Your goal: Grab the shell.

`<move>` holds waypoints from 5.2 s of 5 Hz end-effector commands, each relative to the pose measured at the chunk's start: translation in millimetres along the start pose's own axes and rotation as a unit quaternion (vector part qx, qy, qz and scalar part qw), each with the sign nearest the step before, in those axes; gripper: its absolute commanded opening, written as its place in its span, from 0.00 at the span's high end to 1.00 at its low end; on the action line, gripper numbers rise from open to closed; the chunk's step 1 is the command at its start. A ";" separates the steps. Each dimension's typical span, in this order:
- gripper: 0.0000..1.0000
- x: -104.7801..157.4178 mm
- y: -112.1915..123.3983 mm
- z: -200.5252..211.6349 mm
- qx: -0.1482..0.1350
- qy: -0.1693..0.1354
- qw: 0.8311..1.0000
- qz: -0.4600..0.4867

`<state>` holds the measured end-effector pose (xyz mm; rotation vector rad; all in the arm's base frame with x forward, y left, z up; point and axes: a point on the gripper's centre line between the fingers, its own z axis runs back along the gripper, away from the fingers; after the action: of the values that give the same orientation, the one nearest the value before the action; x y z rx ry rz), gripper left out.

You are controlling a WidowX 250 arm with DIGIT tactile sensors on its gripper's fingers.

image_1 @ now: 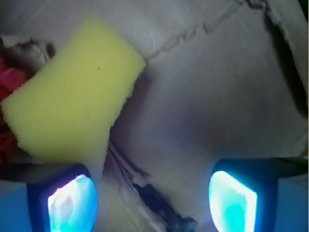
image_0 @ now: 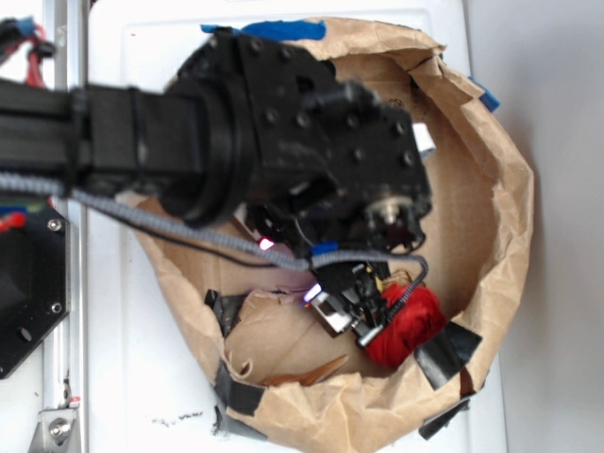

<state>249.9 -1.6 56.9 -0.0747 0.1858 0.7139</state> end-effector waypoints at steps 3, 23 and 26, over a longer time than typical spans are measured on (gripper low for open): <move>0.00 -51.8 -22.7 19.4 -0.102 0.011 0.993 -0.053; 1.00 -52.1 -55.8 -27.7 -0.150 0.100 0.984 -0.005; 1.00 -6.7 -36.0 71.1 -0.151 -0.078 0.985 0.007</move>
<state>280.9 -27.6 104.7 -0.2744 0.0063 0.7435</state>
